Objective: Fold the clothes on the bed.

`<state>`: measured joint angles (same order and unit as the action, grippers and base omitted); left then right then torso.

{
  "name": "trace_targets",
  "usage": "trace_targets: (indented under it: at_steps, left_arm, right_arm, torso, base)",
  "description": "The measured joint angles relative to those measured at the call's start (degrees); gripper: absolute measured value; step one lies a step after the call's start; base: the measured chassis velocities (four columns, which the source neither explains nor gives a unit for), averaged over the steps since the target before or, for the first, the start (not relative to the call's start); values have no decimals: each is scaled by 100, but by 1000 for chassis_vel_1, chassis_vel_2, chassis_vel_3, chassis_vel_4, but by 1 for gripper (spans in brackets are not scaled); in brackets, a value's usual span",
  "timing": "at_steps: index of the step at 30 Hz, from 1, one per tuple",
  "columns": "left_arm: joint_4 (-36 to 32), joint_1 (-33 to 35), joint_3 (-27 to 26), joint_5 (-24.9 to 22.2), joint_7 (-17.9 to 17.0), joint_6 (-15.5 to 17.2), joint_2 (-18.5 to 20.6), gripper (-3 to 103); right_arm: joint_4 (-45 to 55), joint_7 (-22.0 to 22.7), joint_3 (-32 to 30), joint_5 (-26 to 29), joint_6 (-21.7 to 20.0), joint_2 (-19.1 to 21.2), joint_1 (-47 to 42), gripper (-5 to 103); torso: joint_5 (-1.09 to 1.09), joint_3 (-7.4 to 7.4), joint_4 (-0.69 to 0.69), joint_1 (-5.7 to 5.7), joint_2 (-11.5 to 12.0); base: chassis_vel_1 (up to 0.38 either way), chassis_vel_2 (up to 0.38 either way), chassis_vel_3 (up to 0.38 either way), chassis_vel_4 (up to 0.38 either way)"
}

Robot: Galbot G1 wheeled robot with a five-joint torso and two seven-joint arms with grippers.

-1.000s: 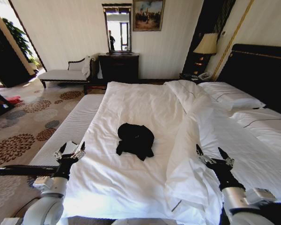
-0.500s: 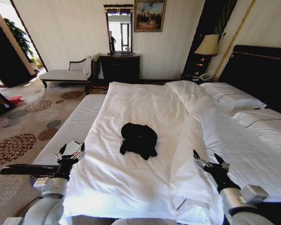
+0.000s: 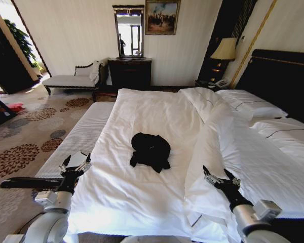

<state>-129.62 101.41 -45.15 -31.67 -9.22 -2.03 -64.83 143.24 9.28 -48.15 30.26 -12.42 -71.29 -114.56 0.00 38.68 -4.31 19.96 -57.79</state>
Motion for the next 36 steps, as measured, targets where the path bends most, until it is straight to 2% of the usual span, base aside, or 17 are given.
trace_targets:
  at_steps: [4,10,16,25,26,28,30,32,33,36]
  left_arm:
    - [-22,-8,28,10,-3,12,3,100]
    - [-34,0,61,43,-4,14,-4,100]
    - [-34,-3,72,46,-3,16,-21,100]
    - [-8,11,74,56,1,7,-33,100]
    - [-9,7,74,55,1,6,-34,100]
    - [-9,8,74,54,1,5,-34,100]
    - [-10,14,72,54,1,2,-37,100]
    - [-13,28,69,54,1,-4,-44,100]
    - [-13,28,69,54,1,-4,-44,100]
    - [-16,30,69,56,1,-7,-54,100]
  right_arm:
    - [0,12,37,-219,25,66,22,100]
    - [0,26,151,-265,-66,56,-101,100]
    - [-88,80,314,-649,-94,64,-123,100]
    - [-391,194,311,-691,-179,218,-56,100]
    - [-425,195,311,-692,-179,234,-50,103]
    - [-474,197,312,-693,-179,247,-47,95]
    - [-492,202,316,-693,-179,247,-47,95]
    - [-506,208,321,-693,-177,235,-46,84]
    - [-506,208,321,-693,-177,235,-46,84]
    - [-512,216,333,-697,-172,203,-39,67]
  torso:
    - [-1,0,1,0,0]
    - [0,0,0,0,0]
    - [-2,0,0,0,0]
    - [0,0,0,0,0]
    - [0,0,0,0,0]
    - [0,0,0,0,0]
    - [0,0,0,0,0]
    - [0,0,0,0,0]
    - [0,0,0,0,0]
    - [0,0,0,0,0]
  base:
    - [0,0,0,0]
    - [0,0,0,0]
    - [0,0,0,0]
    - [0,0,0,0]
    - [0,0,0,0]
    - [0,0,0,0]
    - [0,0,0,0]
    - [0,0,0,0]
    - [0,0,0,0]
    - [0,0,0,0]
